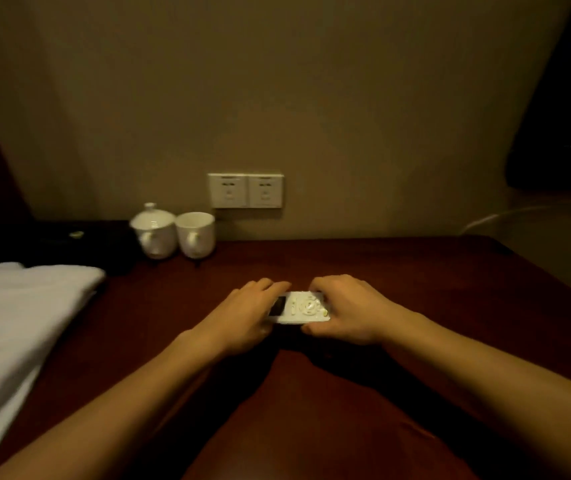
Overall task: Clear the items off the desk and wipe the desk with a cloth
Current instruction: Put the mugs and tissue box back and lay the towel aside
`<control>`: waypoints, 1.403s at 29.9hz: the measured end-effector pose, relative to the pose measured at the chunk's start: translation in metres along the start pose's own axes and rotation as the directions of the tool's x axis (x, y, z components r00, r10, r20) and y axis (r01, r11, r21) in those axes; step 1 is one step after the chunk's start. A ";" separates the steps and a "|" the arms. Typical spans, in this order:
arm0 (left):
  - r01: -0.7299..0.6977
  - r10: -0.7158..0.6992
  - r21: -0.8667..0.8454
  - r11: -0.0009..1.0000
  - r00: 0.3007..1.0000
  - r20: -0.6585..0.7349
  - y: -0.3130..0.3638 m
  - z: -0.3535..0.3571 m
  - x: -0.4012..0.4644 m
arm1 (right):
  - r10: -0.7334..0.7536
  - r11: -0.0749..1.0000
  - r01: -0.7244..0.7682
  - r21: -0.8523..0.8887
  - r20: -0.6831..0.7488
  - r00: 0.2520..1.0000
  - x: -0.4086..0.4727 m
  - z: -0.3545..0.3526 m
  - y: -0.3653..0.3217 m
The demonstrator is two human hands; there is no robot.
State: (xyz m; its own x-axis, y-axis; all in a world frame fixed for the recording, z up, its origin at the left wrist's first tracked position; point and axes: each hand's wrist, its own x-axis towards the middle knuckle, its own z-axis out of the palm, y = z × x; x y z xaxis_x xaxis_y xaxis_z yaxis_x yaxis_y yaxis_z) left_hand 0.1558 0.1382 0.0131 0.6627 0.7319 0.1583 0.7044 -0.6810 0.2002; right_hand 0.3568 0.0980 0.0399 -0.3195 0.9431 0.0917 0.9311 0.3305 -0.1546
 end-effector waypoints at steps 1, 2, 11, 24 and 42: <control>0.035 -0.035 0.012 0.999 0.999 -0.008 -0.019 -0.008 -0.015 | -0.041 0.999 0.041 0.008 -0.002 0.999 0.017 0.005 -0.018; 0.066 -0.066 0.024 0.997 0.998 -0.017 -0.035 -0.016 -0.028 | -0.077 0.997 0.077 0.016 -0.007 0.997 0.032 0.009 -0.034; 0.268 -0.267 0.018 0.963 0.962 -0.054 -0.153 -0.053 -0.095 | -0.202 0.969 0.204 0.142 -0.025 0.979 0.131 0.042 -0.127; 0.266 -0.264 -0.050 0.963 0.963 0.045 -0.253 -0.053 -0.042 | -0.014 0.962 0.010 0.272 0.012 1.000 0.227 0.079 -0.124; 0.264 -0.265 0.018 0.964 0.963 0.042 -0.248 -0.047 -0.038 | 0.035 0.985 -0.037 0.166 0.017 0.999 0.214 0.068 -0.111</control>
State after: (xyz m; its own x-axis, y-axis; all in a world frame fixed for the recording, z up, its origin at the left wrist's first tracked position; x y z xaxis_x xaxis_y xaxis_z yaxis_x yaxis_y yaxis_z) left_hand -0.0563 0.2807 0.0033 0.4628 0.8845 0.0587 0.8588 -0.4638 0.2178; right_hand 0.1729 0.2660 0.0100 -0.2902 0.9545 0.0693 0.9000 0.2968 -0.3193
